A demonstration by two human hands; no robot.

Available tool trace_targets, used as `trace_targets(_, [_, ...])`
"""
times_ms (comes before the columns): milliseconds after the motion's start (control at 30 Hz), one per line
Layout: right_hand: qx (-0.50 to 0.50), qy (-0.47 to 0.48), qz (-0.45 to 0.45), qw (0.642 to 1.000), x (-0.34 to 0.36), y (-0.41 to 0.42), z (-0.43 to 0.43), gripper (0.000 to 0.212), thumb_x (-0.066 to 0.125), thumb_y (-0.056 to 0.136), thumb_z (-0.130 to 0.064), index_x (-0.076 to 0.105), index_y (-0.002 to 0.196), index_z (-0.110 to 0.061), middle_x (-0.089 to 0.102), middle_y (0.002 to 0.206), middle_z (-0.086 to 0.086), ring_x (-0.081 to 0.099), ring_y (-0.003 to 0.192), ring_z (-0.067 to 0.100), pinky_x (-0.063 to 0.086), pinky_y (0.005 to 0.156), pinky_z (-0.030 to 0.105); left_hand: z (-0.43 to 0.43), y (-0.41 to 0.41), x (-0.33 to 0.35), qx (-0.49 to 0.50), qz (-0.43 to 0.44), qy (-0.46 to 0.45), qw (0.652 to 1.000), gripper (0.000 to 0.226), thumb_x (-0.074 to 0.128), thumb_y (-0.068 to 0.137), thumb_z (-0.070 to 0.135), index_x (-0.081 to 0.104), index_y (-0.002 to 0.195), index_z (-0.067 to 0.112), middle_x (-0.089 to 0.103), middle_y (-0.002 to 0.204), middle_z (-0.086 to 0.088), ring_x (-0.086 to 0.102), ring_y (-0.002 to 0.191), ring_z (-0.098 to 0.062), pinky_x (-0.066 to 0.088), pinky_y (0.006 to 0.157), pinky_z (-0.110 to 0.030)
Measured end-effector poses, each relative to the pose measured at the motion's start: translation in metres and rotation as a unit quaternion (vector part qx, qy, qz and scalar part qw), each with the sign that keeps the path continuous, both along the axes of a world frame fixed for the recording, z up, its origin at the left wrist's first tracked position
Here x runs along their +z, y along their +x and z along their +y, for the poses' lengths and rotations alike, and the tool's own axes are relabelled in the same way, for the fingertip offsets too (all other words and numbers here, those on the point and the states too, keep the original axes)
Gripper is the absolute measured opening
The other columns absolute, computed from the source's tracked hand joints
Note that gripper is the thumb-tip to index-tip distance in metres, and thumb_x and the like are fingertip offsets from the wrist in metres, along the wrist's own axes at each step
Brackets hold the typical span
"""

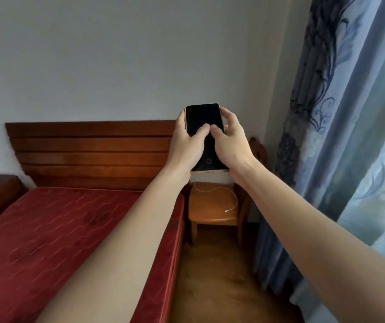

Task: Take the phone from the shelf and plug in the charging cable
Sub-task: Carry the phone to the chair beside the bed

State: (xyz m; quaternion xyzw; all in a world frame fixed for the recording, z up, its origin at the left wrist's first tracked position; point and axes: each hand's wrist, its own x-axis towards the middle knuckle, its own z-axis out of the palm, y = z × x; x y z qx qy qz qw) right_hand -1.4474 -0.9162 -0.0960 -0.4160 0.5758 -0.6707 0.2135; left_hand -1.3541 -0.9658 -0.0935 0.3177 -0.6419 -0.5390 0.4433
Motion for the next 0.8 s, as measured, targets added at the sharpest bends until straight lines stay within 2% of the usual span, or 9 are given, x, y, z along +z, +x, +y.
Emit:
trace_targets(200, [0.002,0.011,-0.009,1.0,-0.023,-0.074,-0.109,0.044,0.041,0.106,-0.013,0.03,0.145,-0.028,0.058,0.128,0.003,0.066,0.103,0.021,0.058,0.081,0.044,-0.113,-0.075,-0.026,0.001,0.0,-0.004,1.0,0.062,0.062,0.105,0.028,0.037,0.162,0.033,0.062,0.15,0.005,0.064,0.134,-0.019,0.06,0.107,-0.047])
trace_targets(367, [-0.03,0.008,-0.006,0.999,-0.032,-0.134,-0.194,0.044,0.039,0.106,-0.01,0.03,0.147,-0.024,0.055,0.134,0.001,0.06,0.113,0.021,0.054,0.09,0.045,-0.203,-0.144,-0.034,-0.01,-0.004,-0.008,1.0,0.062,0.063,0.105,0.027,0.04,0.161,0.033,0.063,0.148,0.005,0.064,0.133,-0.017,0.061,0.096,-0.034])
trace_targets(567, [-0.04,0.006,-0.005,0.999,-0.059,-0.21,-0.272,0.044,0.042,0.106,-0.01,0.03,0.146,-0.026,0.057,0.131,0.001,0.064,0.107,0.017,0.057,0.084,0.042,-0.281,-0.22,-0.063,0.006,0.005,-0.016,1.0,0.065,0.066,0.104,0.025,0.039,0.163,0.029,0.058,0.155,0.004,0.059,0.14,-0.013,0.055,0.114,-0.038])
trace_targets(700, [-0.022,0.032,-0.008,0.999,-0.089,-0.261,-0.324,0.046,0.043,0.105,-0.006,0.032,0.147,-0.022,0.062,0.124,0.007,0.067,0.101,0.019,0.059,0.08,0.038,-0.328,-0.267,-0.094,0.018,-0.008,0.005,1.0,0.063,0.064,0.106,0.023,0.038,0.163,0.03,0.061,0.147,0.008,0.062,0.134,-0.011,0.057,0.104,-0.031])
trace_targets(800, [-0.007,0.048,-0.003,0.999,-0.12,-0.298,-0.36,0.045,0.043,0.105,-0.005,0.033,0.146,-0.019,0.059,0.128,0.009,0.064,0.106,0.019,0.057,0.084,0.033,-0.358,-0.302,-0.123,0.036,-0.018,0.021,0.999,0.063,0.063,0.106,0.021,0.036,0.162,0.032,0.061,0.135,0.015,0.063,0.131,-0.01,0.058,0.108,-0.037])
